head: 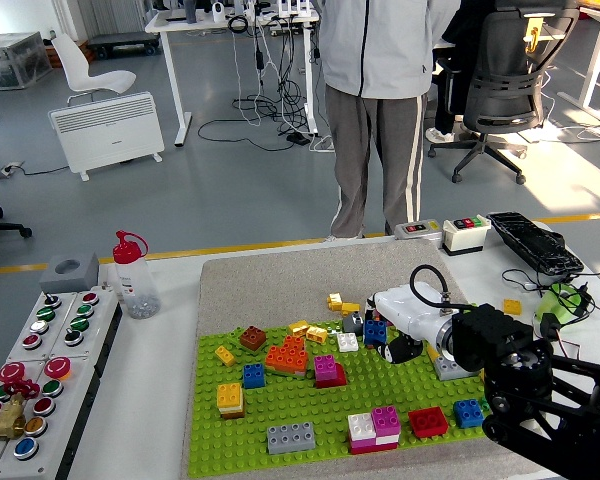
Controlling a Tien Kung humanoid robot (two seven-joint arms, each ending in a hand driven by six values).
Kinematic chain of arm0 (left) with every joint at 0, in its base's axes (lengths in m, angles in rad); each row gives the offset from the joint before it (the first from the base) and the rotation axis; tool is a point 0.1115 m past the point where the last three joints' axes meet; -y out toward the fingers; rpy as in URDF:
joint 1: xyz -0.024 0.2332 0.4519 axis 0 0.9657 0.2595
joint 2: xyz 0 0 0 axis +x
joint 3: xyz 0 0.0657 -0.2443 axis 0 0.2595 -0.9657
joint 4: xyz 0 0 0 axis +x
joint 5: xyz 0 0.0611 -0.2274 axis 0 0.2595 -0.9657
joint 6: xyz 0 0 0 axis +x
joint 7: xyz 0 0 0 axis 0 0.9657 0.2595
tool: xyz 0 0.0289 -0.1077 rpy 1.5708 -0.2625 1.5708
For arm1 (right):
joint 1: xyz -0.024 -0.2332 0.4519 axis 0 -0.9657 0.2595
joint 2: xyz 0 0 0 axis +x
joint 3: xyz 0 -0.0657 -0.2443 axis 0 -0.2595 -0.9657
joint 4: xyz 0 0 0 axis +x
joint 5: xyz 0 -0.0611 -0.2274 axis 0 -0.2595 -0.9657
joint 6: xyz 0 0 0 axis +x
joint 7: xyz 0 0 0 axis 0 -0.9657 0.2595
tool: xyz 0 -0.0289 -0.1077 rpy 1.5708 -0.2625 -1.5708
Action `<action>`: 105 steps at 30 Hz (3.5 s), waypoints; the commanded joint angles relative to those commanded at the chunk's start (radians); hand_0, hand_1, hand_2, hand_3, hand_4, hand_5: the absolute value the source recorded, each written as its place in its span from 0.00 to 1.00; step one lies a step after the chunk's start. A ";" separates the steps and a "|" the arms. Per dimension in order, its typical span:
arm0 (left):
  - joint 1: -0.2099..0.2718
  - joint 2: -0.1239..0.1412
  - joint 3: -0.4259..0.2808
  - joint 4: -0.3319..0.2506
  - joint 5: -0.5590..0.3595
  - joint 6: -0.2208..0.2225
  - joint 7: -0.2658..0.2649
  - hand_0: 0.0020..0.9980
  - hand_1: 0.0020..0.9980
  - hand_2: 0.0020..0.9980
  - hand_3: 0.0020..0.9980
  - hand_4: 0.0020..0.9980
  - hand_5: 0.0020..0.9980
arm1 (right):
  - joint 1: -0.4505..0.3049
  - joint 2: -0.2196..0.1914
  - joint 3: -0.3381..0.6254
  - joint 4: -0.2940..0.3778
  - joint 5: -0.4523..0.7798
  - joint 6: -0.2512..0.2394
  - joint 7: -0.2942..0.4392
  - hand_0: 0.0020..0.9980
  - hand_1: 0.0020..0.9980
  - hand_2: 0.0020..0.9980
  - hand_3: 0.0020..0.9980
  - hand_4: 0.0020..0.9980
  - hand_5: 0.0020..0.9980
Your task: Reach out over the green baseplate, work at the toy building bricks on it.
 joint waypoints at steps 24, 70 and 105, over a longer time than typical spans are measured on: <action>0.004 0.004 0.006 0.000 -0.011 0.003 0.003 0.73 0.76 0.77 0.67 0.48 1.00 | 0.028 -0.036 -0.072 0.413 0.046 0.134 -0.167 0.72 0.56 0.57 0.58 0.49 0.16; 0.013 0.003 0.014 0.000 -0.011 -0.001 0.001 0.73 0.76 0.77 0.67 0.48 1.00 | -0.012 -0.006 -0.155 0.325 -0.010 0.083 -0.151 1.00 0.79 0.57 0.58 0.51 0.21; 0.008 0.002 0.013 0.000 -0.013 -0.001 -0.001 0.73 0.76 0.77 0.67 0.47 1.00 | -0.048 -0.053 -0.158 0.313 -0.003 0.079 -0.130 1.00 0.80 0.57 0.58 0.53 0.22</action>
